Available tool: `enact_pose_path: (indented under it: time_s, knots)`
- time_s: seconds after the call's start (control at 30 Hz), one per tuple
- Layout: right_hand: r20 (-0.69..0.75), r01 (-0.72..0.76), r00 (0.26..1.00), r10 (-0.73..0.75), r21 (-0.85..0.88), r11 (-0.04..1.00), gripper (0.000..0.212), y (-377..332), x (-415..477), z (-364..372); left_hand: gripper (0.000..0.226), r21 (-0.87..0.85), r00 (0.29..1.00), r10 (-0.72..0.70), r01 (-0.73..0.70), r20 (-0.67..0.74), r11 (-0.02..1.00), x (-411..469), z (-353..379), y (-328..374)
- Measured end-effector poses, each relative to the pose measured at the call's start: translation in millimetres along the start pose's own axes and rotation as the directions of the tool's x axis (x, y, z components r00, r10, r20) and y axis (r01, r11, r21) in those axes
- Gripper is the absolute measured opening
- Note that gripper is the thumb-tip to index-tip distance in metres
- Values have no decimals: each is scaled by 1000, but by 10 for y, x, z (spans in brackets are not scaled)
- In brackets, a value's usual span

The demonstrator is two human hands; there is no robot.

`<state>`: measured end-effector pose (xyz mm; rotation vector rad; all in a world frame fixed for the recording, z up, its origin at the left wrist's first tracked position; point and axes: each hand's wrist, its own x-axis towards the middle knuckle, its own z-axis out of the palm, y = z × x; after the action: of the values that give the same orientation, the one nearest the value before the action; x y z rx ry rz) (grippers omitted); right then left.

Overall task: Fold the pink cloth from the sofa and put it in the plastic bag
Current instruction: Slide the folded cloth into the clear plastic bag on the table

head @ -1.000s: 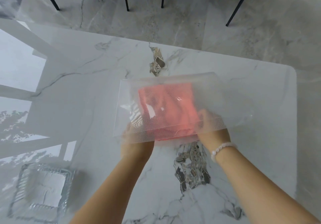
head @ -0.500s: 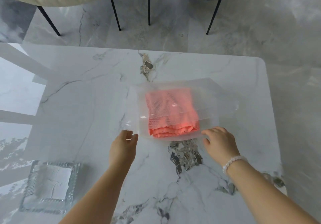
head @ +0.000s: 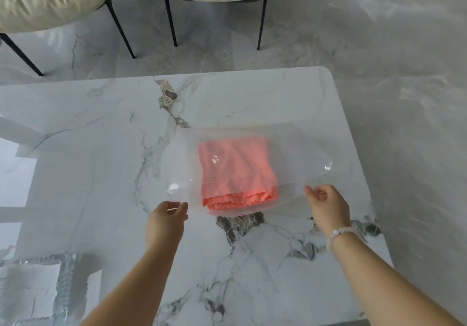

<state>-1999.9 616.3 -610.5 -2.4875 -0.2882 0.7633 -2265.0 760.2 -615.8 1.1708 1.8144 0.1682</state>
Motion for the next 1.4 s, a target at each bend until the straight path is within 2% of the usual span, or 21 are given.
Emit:
enact_pose_path:
  time_s: [0.1, 0.3, 0.43, 0.9, 1.4]
  knots:
    - [123, -3, 992, 5, -15, 1000, 38, -11, 43, 75, 11, -38, 1000, -4, 4, -12, 999, -12, 37, -34]
    - [127, -49, 991, 33, 120, 992, 9, -8, 60, 103, 14, -121, 997, -18, 9, -73, 993, -88, 84, -35]
    - [117, -40, 993, 26, 118, 992, 18, 15, 28, 35, 17, -140, 995, -31, 18, -92, 990, -120, 85, -16]
    - [118, -99, 990, 78, 191, 977, 16, 59, 12, 61, 14, -148, 1000, -10, 11, 3, 989, -139, -1, -45]
    - [117, -166, 983, 139, 271, 948, 12, 118, 1, 110, 13, -158, 999, 31, -36, -35, 987, -82, 49, -118]
